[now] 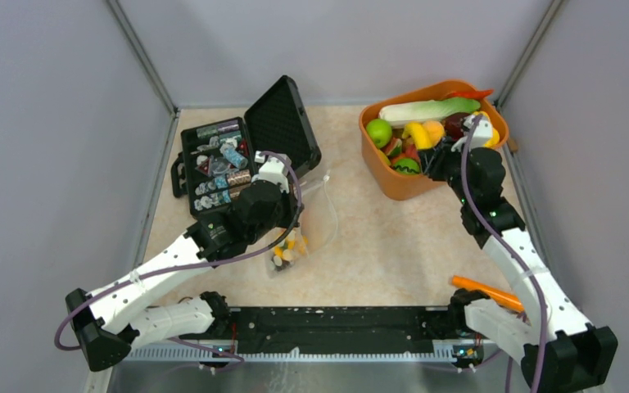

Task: Place the food in the zip-top bag and seal the zipper
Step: Pick up the fake fruit from the bin, then place the fake fruit in the zipper food storage bag, then pick up the fake fruit from the bin.

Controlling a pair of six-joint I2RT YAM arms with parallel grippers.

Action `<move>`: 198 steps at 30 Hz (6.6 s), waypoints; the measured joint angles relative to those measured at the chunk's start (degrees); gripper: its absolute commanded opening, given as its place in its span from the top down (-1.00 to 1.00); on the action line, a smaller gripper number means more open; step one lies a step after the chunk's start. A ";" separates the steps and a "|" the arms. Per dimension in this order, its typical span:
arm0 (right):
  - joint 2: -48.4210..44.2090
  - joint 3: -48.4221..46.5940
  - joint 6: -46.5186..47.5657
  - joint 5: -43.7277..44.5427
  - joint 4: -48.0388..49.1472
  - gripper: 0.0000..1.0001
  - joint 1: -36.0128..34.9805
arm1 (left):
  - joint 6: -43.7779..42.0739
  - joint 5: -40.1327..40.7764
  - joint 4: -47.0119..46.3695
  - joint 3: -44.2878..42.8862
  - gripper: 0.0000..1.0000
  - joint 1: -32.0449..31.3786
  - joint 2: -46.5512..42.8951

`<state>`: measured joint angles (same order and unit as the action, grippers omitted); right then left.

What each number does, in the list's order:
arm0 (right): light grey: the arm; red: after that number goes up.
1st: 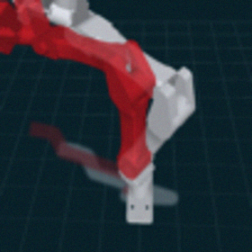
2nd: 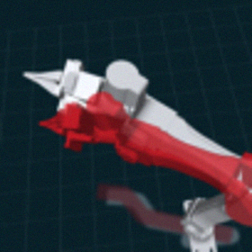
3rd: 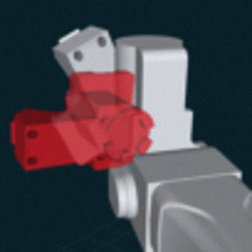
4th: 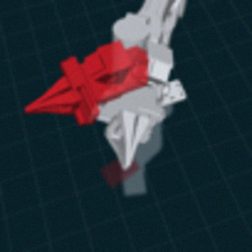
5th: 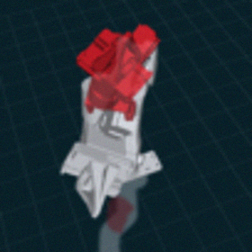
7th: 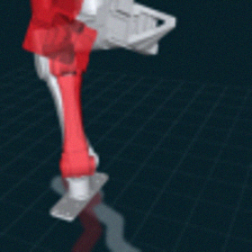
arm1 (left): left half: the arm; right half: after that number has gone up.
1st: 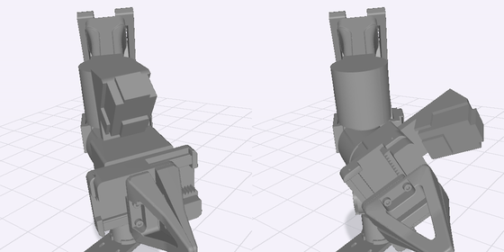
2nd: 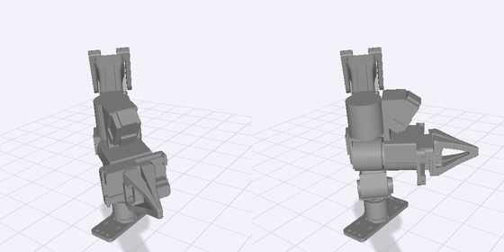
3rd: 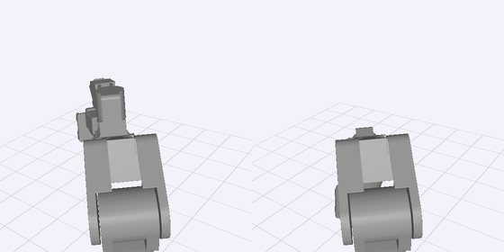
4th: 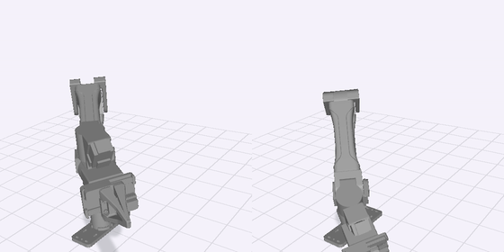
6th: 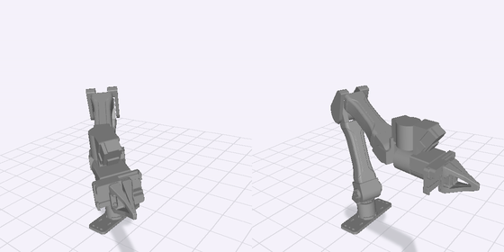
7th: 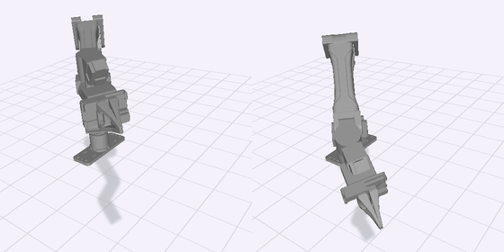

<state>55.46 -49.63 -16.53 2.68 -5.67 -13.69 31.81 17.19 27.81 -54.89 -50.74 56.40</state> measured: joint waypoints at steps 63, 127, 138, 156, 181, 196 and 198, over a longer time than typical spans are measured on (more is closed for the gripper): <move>20.96 -8.22 -8.70 1.62 -3.98 0.93 -39.76 | 0.02 -1.33 -1.79 0.24 1.00 0.07 2.99; 20.06 -12.11 -3.80 2.82 -1.05 -0.52 -4.61 | 1.27 0.68 -1.68 1.18 1.00 0.07 -1.14; 37.11 -28.17 -4.02 -7.06 -3.82 -0.57 -0.68 | 1.29 0.70 -1.62 1.18 1.00 0.07 -1.18; 50.18 -35.60 -6.27 -15.72 -6.78 -0.58 0.26 | 1.36 0.79 -1.16 1.27 1.00 0.07 -1.57; 38.86 -19.26 -11.17 -16.22 10.49 0.35 1.07 | 1.53 0.66 -1.16 1.68 1.00 0.07 -1.55; 23.89 -7.41 -13.20 -16.57 18.25 0.40 1.49 | 1.53 0.46 -1.20 1.68 1.00 0.07 -1.51; 22.32 -6.67 -13.22 -16.98 18.38 0.40 1.49 | 1.53 0.46 -1.20 1.68 1.00 0.07 -1.51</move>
<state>77.78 -56.29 -29.76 -14.31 12.71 -12.21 33.34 17.65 26.61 -53.21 -50.68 54.89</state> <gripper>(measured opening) 0.642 0.002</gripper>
